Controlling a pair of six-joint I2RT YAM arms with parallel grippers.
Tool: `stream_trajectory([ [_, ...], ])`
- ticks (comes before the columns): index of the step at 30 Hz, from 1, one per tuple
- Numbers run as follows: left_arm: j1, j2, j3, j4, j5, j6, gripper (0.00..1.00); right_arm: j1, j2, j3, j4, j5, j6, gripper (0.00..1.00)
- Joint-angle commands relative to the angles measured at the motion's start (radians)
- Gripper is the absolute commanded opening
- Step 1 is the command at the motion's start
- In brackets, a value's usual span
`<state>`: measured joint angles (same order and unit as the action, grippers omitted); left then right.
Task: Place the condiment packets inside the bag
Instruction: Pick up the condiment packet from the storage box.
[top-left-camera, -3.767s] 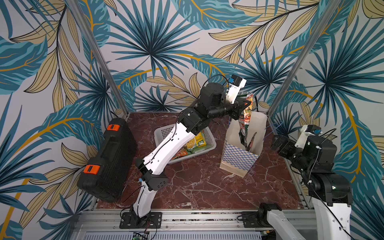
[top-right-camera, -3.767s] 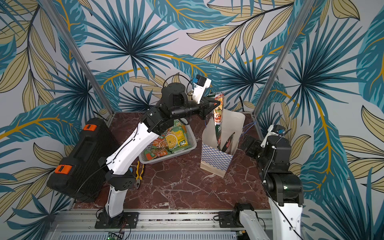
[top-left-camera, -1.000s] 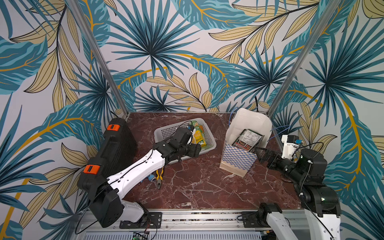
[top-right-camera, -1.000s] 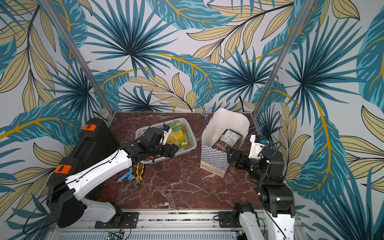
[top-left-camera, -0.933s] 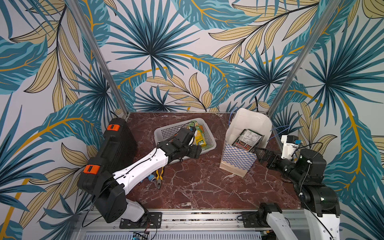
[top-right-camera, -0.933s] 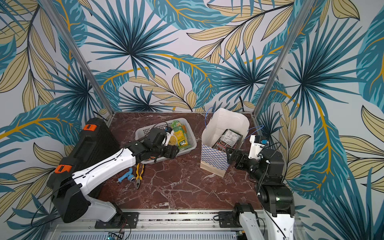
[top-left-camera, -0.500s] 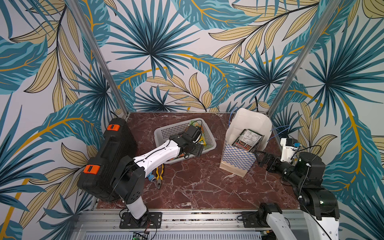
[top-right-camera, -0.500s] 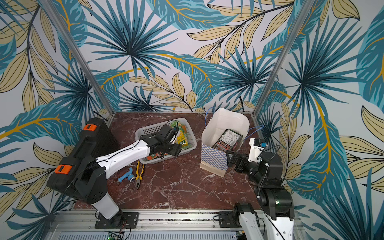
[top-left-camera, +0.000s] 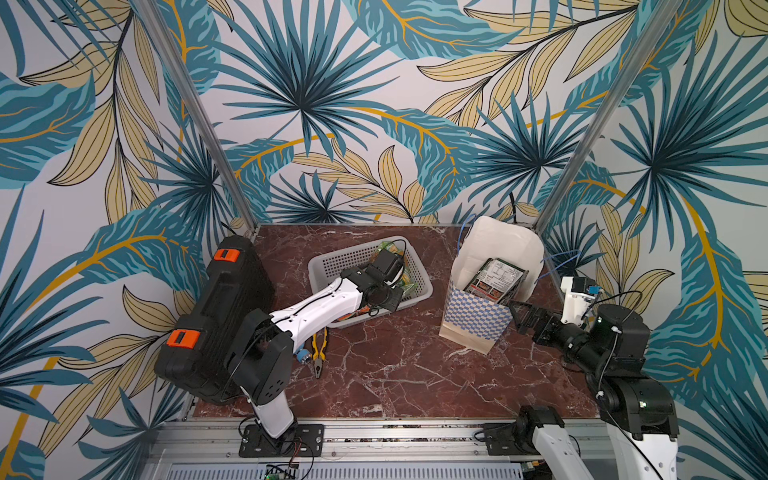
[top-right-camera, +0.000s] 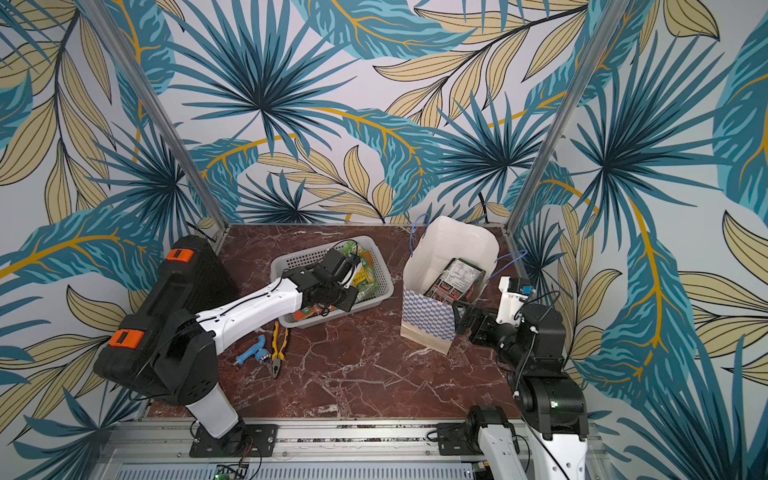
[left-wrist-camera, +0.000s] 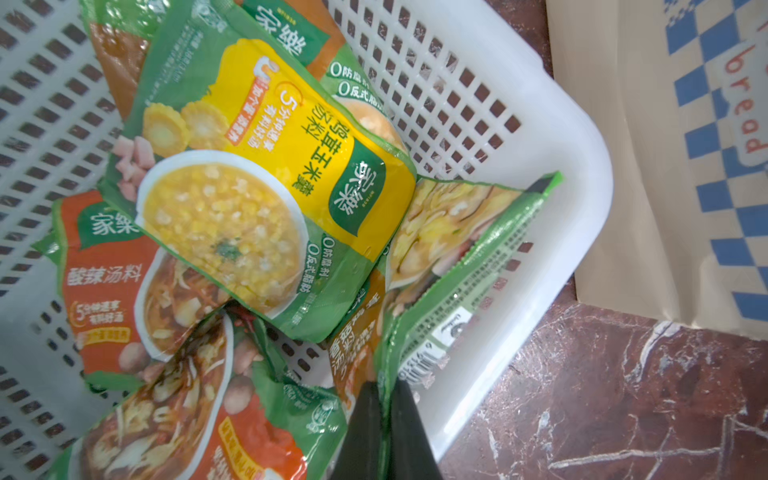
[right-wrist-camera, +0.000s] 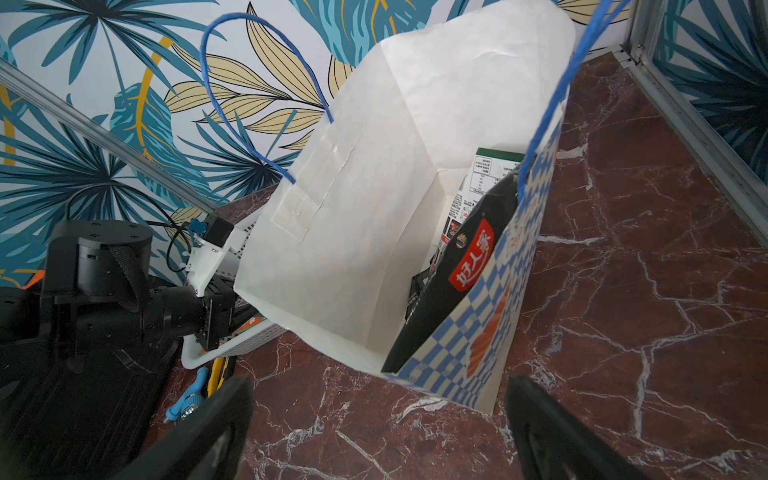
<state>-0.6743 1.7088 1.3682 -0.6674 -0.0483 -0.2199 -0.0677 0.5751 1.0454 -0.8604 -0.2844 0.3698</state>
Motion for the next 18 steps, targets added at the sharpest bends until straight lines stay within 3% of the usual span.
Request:
stream_trajectory([
  [1,0.003,-0.099,0.064,-0.021,-0.025,-0.016,0.00,-0.001,-0.011,-0.007,-0.007,0.018,-0.011,0.99],
  [12,0.001,-0.335,0.115,0.096,0.116,-0.163,0.00,-0.002,-0.017,-0.004,-0.014,0.080,0.013,0.99],
  [18,-0.050,-0.438,0.137,0.184,0.085,-0.223,0.00,-0.002,-0.024,-0.008,-0.013,0.091,0.021,0.99],
])
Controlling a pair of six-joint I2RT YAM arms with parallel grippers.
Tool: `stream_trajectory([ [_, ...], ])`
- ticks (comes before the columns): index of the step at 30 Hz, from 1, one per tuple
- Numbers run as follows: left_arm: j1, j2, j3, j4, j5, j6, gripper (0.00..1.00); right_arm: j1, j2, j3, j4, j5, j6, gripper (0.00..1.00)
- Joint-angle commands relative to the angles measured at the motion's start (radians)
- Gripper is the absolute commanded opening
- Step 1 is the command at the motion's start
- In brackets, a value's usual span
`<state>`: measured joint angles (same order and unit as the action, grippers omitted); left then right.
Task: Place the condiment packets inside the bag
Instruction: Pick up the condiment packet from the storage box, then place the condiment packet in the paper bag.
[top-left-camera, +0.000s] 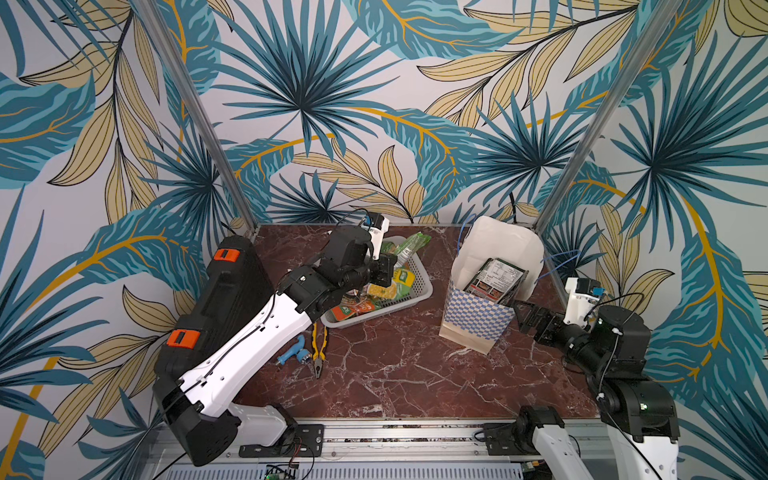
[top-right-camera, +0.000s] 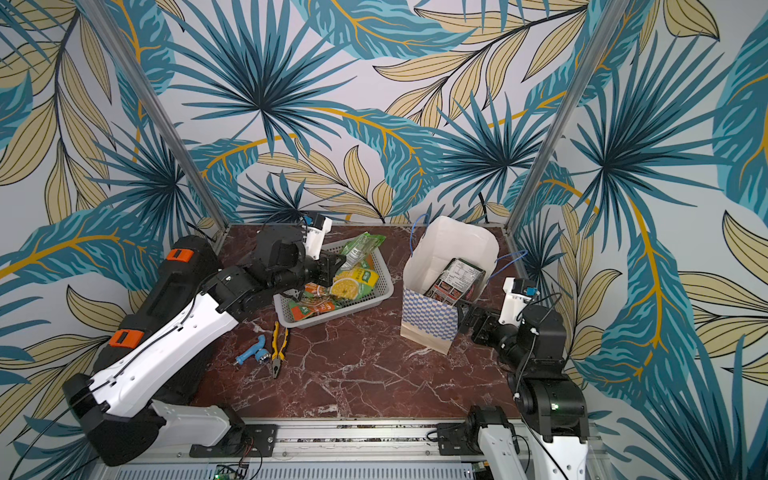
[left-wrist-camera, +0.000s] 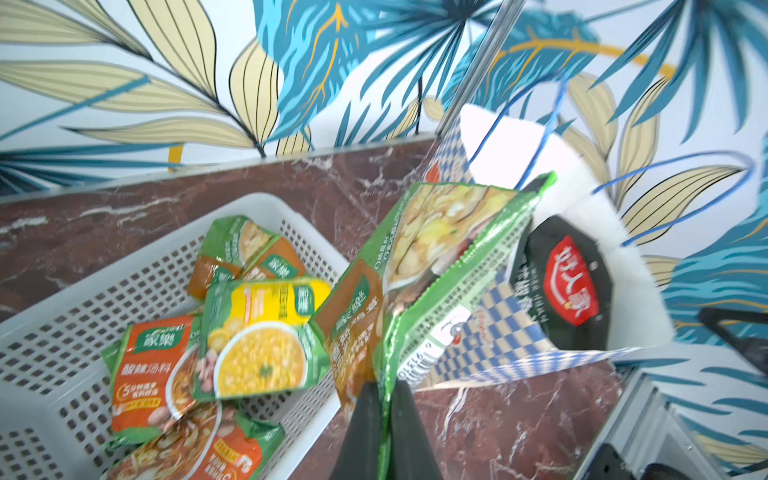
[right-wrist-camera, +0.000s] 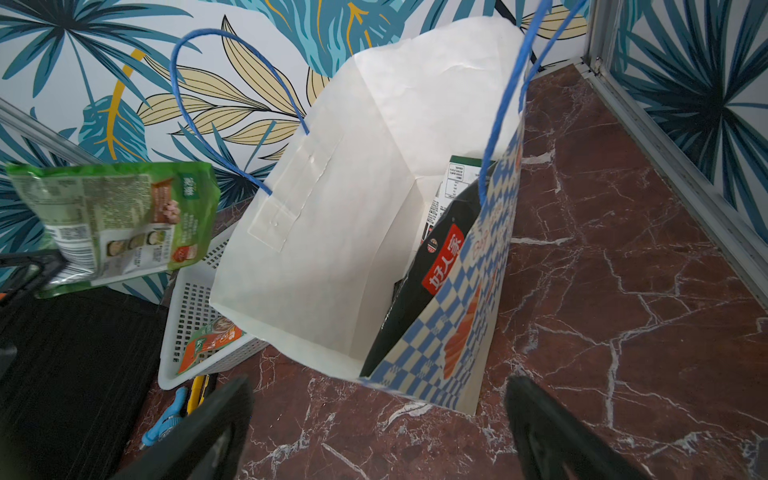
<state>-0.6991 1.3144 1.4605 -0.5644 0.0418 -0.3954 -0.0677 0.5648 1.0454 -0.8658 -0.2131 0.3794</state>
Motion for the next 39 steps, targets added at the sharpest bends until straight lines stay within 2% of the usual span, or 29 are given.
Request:
stream_trajectory([
  [1,-0.033,-0.053,0.048,0.084,-0.023,-0.052,0.00,-0.002,-0.013,-0.009,-0.009,0.019,0.012,0.99],
  [5,-0.076,-0.101,0.038,0.123,-0.135,-0.055,0.00,-0.003,-0.013,-0.005,-0.008,0.015,0.016,1.00],
  [7,-0.120,-0.128,0.005,0.206,-0.141,0.002,0.00,-0.002,-0.014,-0.007,-0.007,0.017,0.017,0.99],
  [10,-0.190,-0.160,-0.064,0.377,-0.090,0.095,0.00,-0.003,-0.013,-0.009,-0.004,0.017,0.024,0.99],
  [13,-0.267,-0.174,-0.117,0.500,-0.129,0.188,0.00,-0.002,-0.014,-0.004,-0.004,0.017,0.029,0.99],
  [18,-0.383,-0.128,-0.189,0.703,-0.222,0.355,0.00,-0.003,-0.028,-0.008,-0.002,0.030,0.043,0.99],
  [21,-0.436,-0.045,-0.174,0.782,-0.282,0.448,0.00,-0.003,-0.029,-0.011,-0.007,0.037,0.043,1.00],
  [26,-0.441,0.143,-0.034,0.741,-0.307,0.419,0.00,-0.003,-0.031,0.000,-0.019,0.037,0.040,1.00],
  [29,-0.435,0.273,0.117,0.583,-0.361,0.354,0.00,-0.002,-0.036,0.006,-0.027,0.036,0.039,0.99],
  [36,-0.392,0.457,0.337,0.329,-0.289,0.182,0.00,-0.002,-0.033,0.012,-0.034,-0.019,0.029,0.99],
  [37,-0.382,0.471,0.372,0.278,-0.273,0.153,0.10,-0.003,-0.031,0.013,-0.033,-0.028,0.028,0.99],
  [38,-0.371,0.480,0.400,0.226,-0.246,0.128,0.35,-0.001,-0.031,0.014,-0.032,-0.043,0.024,0.99],
  [39,-0.366,0.479,0.418,0.190,-0.224,0.108,0.55,-0.002,-0.028,0.016,-0.031,-0.062,0.021,1.00],
])
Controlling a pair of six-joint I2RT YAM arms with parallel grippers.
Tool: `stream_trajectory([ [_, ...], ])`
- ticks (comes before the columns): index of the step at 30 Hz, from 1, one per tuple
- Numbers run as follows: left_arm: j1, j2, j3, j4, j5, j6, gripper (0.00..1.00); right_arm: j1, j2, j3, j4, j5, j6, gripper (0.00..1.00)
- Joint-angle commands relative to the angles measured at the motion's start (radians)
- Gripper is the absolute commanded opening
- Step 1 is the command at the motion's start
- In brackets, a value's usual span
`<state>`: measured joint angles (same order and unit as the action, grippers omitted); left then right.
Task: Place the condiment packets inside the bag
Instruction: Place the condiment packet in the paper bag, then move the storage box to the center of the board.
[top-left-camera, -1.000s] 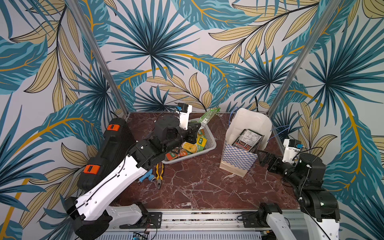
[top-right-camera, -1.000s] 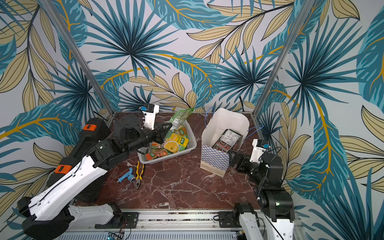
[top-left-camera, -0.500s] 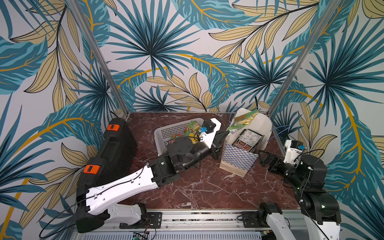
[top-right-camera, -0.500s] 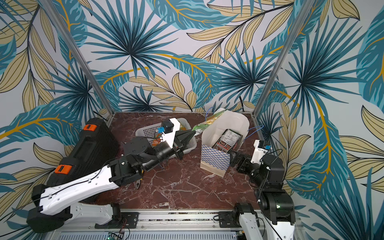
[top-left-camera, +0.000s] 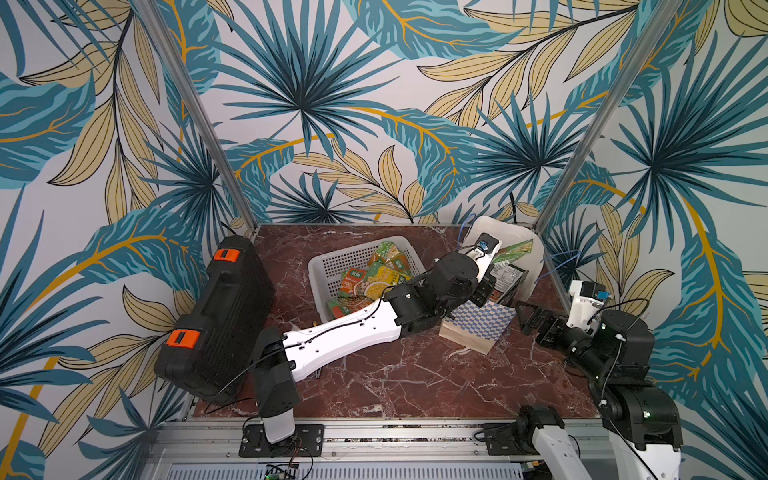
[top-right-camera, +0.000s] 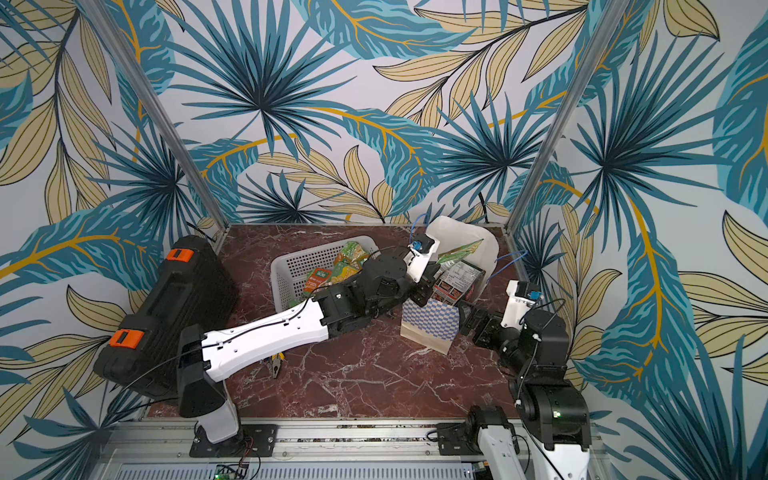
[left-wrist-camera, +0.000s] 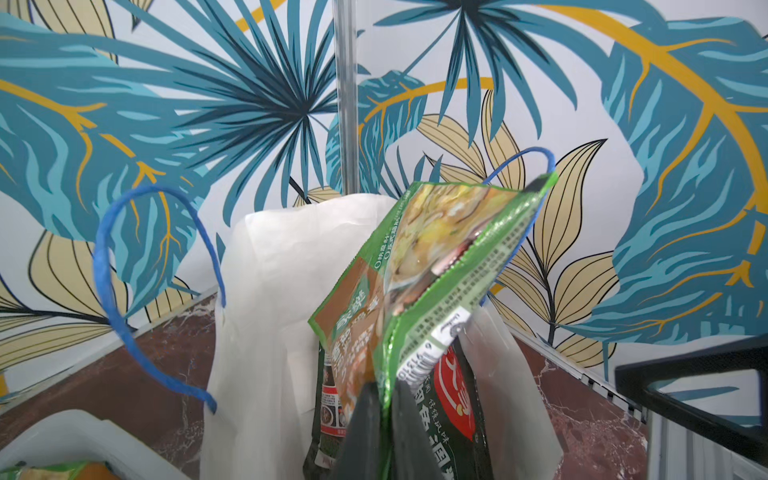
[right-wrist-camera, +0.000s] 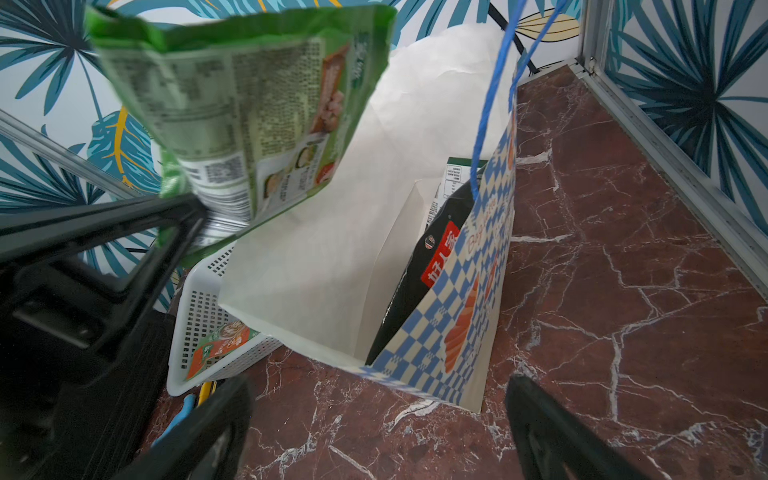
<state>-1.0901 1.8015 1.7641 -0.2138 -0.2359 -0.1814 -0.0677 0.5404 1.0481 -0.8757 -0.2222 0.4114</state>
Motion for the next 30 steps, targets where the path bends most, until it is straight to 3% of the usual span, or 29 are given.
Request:
stream_trajectory([
  [1,0.025,-0.017,0.119,-0.179,0.066,-0.112,0.66,-0.002,-0.002,0.018,-0.020,-0.068,-0.013,1.00],
  [2,0.025,-0.035,0.118,-0.191,0.084,-0.117,0.76,-0.003,0.001,0.022,-0.019,-0.092,-0.017,1.00],
  [8,0.024,-0.217,0.026,-0.241,0.095,-0.102,1.00,-0.001,0.005,0.038,0.017,-0.189,-0.013,1.00],
  [14,0.037,-0.446,-0.233,-0.246,-0.055,-0.050,1.00,-0.001,0.041,0.050,0.120,-0.371,0.037,1.00],
  [18,0.109,-0.543,-0.410,-0.244,-0.103,-0.082,1.00,-0.001,0.077,0.049,0.242,-0.476,0.097,1.00],
  [24,0.260,-0.654,-0.681,-0.142,-0.135,-0.150,1.00,0.013,0.176,0.101,0.346,-0.515,0.151,0.99],
  [30,0.394,-0.721,-0.935,0.076,-0.129,-0.129,1.00,0.094,0.271,0.167,0.420,-0.481,0.170,0.99],
])
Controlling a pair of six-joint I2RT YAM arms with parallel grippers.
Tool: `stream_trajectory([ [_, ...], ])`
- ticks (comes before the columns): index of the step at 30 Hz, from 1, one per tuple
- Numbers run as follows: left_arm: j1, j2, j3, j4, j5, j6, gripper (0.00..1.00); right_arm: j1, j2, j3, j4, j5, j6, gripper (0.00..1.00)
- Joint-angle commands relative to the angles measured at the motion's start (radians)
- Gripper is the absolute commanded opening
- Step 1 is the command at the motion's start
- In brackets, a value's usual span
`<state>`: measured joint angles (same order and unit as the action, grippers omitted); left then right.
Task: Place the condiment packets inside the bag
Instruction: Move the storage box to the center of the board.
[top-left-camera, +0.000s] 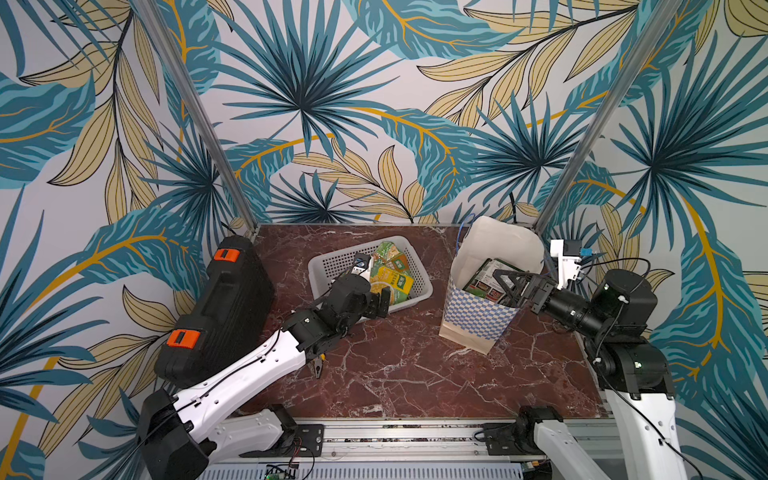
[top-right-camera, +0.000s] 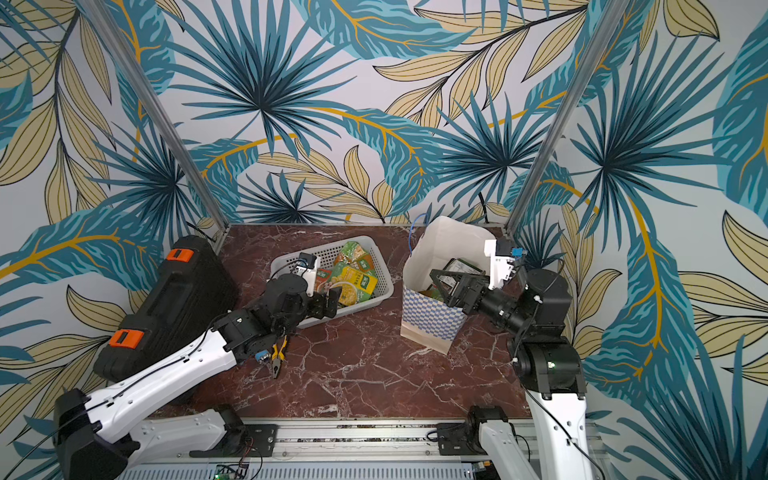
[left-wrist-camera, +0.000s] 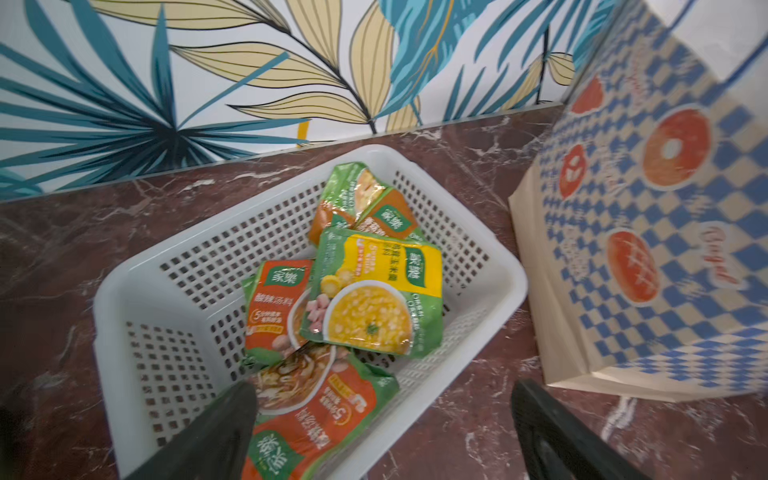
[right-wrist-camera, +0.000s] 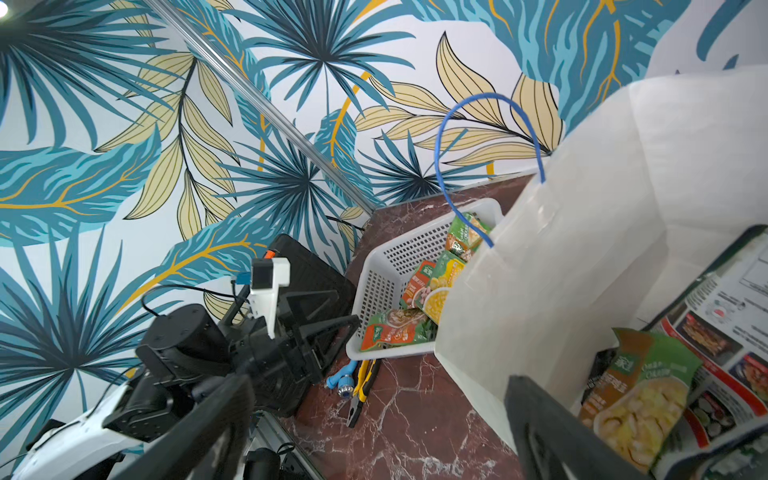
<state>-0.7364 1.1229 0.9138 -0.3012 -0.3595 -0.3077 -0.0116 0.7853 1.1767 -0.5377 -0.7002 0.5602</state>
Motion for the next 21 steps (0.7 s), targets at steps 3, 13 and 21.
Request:
stream_trajectory([
  [3,0.108,-0.055,-0.169,0.243,0.040,-0.031,1.00,0.149,0.093,0.092,0.063,0.078,-0.024,0.99],
  [13,0.207,-0.076,-0.302,0.301,-0.024,-0.137,1.00,0.533,0.388,0.298,-0.082,0.472,-0.192,0.97],
  [21,0.308,0.033,-0.273,0.226,0.017,-0.221,1.00,0.729,0.740,0.549,-0.266,0.738,-0.287,0.92],
])
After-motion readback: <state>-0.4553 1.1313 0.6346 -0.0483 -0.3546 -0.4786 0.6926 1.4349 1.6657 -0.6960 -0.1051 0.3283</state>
